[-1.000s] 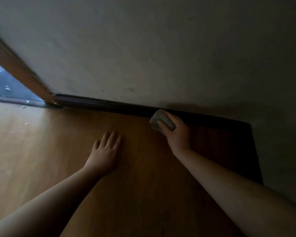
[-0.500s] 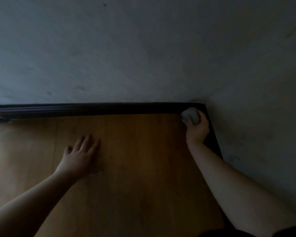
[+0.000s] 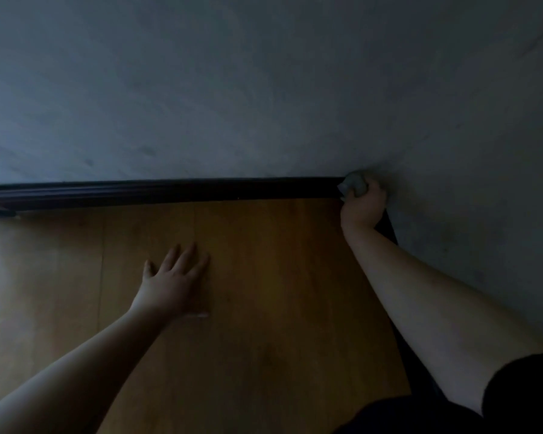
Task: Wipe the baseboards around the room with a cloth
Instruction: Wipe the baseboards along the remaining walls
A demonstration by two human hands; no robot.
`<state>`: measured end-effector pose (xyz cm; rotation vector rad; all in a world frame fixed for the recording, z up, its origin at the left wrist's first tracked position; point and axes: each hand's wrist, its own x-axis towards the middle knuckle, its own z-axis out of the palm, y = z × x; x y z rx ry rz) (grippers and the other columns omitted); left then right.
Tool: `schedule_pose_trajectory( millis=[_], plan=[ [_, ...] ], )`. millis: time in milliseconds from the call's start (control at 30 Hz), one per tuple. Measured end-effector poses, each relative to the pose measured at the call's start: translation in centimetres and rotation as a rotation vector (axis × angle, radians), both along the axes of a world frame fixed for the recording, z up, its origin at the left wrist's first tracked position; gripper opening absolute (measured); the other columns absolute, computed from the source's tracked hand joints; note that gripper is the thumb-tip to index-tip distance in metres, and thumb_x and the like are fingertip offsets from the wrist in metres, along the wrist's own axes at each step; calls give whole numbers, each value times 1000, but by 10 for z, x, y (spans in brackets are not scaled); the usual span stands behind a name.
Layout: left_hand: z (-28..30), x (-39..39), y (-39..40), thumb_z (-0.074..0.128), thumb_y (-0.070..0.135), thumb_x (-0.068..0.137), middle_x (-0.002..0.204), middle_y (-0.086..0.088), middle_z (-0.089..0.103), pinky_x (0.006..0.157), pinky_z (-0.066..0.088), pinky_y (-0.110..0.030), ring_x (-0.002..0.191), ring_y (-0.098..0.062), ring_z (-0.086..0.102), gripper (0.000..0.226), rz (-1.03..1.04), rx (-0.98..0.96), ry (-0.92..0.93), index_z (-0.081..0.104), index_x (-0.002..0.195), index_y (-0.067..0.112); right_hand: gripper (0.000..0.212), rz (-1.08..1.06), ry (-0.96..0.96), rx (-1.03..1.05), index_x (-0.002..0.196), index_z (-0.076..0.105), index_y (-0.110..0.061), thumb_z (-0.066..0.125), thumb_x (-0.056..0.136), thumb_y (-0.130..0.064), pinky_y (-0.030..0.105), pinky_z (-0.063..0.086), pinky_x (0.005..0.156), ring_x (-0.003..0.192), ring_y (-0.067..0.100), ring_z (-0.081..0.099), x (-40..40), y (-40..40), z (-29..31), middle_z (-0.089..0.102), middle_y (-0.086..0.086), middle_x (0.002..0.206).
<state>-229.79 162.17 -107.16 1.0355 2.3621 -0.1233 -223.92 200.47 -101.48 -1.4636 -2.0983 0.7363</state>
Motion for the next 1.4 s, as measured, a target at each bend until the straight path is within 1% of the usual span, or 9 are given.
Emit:
schedule_pose_trajectory(
  millis=[133,300,533,633,767,867,933,1267,1400],
  plan=[
    [0,0,2,64,80,67,164,-2,-21,116,13,-69,151,-31,-16,127,8,3,-2,-19,153,39,35,72,26,-31,128,58,-14,62,94,-18,27,41,89,110,27,56,-7,-27,-7,51,11,129],
    [-2,-1,2,64,81,66,164,-1,-23,115,12,-69,151,-31,-16,128,11,-5,-2,-24,150,39,37,173,32,-77,128,55,-14,63,92,-17,43,46,97,113,30,54,-26,-83,-11,50,12,128],
    [-7,-2,-2,60,84,65,164,0,-22,116,12,-68,151,-30,-16,127,9,18,15,-29,143,41,37,311,107,-152,129,56,-19,63,94,-22,28,41,95,111,17,52,-21,-93,-7,52,3,124],
    [-4,-2,-4,58,85,67,164,0,-22,117,12,-66,151,-29,-16,125,-1,23,21,-31,143,41,37,203,135,-104,129,57,-19,64,93,-19,32,44,99,112,18,53,-10,-73,-6,53,3,122],
    [-3,-1,-5,59,83,68,163,0,-24,118,12,-65,151,-29,-16,123,-5,29,29,-29,145,42,37,-33,199,-149,132,53,-14,60,95,-16,25,39,93,114,23,54,-15,-41,5,49,7,129],
    [-4,-2,-6,58,84,68,157,2,-32,118,12,-65,150,-29,-17,124,-11,30,31,-32,143,43,38,-64,102,-177,134,50,-16,58,96,-19,35,45,96,116,29,53,-23,-44,9,47,12,133],
    [-5,-3,-6,59,84,67,154,2,-33,117,11,-65,150,-29,-17,125,-11,41,24,-31,143,43,37,-14,14,-177,130,50,-17,59,95,-19,43,46,96,115,33,53,-30,-66,5,47,13,131],
    [-18,-1,-13,54,85,69,156,2,-34,117,3,-64,147,-28,-24,122,-10,85,30,-37,140,44,29,165,-133,-206,123,46,-19,56,96,-22,46,43,92,118,37,44,-68,-155,6,40,12,135],
    [-16,-2,-16,52,84,73,156,2,-35,118,2,-61,147,-28,-23,119,-39,74,22,-42,135,45,22,414,-124,-218,115,52,-17,59,95,-19,46,47,93,111,31,52,-69,-173,12,47,9,124]
  ],
)
